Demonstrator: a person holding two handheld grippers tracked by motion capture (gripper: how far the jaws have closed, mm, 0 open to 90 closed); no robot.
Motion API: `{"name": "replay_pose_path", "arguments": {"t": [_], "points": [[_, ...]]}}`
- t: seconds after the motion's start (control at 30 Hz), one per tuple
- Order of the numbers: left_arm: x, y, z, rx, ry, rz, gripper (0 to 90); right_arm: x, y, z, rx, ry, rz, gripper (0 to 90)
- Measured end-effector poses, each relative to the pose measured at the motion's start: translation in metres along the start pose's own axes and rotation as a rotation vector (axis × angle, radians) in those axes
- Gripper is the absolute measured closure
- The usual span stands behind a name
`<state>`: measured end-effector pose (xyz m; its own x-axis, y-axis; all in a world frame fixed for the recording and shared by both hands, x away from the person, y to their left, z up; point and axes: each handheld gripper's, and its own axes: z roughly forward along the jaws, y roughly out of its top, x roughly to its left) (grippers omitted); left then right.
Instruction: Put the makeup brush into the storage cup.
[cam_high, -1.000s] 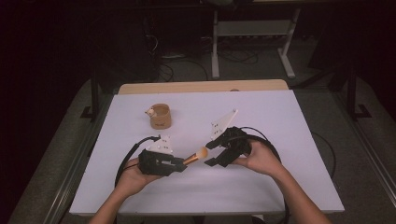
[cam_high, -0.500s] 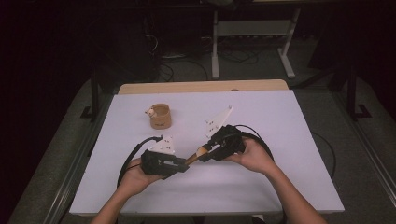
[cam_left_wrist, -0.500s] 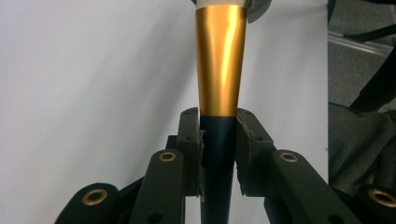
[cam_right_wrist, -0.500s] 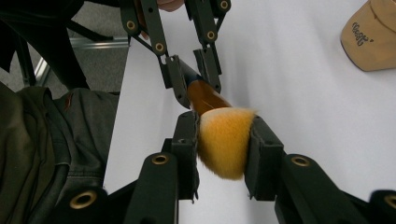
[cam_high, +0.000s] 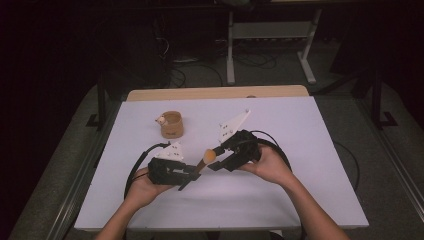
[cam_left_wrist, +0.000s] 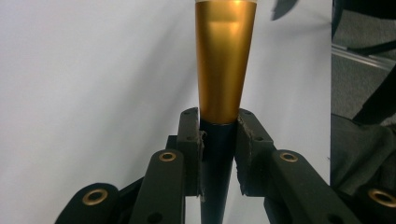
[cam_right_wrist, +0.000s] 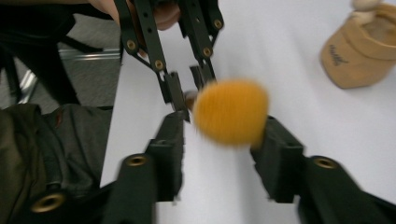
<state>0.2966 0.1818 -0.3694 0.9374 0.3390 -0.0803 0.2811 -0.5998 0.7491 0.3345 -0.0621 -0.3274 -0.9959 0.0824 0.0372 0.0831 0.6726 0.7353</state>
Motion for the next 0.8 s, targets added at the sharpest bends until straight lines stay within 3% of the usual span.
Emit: {"name": "replay_pose_path", "arguments": {"t": [0.27,0.57,0.8], "points": [[0.011,0.000,-0.011,-0.030,0.020,-0.035,73.7,0.002,-0.019,-0.014,0.006,-0.072,0.058,38.6],[0.020,0.003,-0.012,-0.028,0.031,-0.048,73.6,0.002,-0.051,-0.032,-0.002,-0.135,0.147,34.4],[0.026,0.007,-0.015,-0.033,0.042,-0.058,73.6,0.005,-0.071,-0.046,-0.013,-0.180,0.185,31.7]]}}
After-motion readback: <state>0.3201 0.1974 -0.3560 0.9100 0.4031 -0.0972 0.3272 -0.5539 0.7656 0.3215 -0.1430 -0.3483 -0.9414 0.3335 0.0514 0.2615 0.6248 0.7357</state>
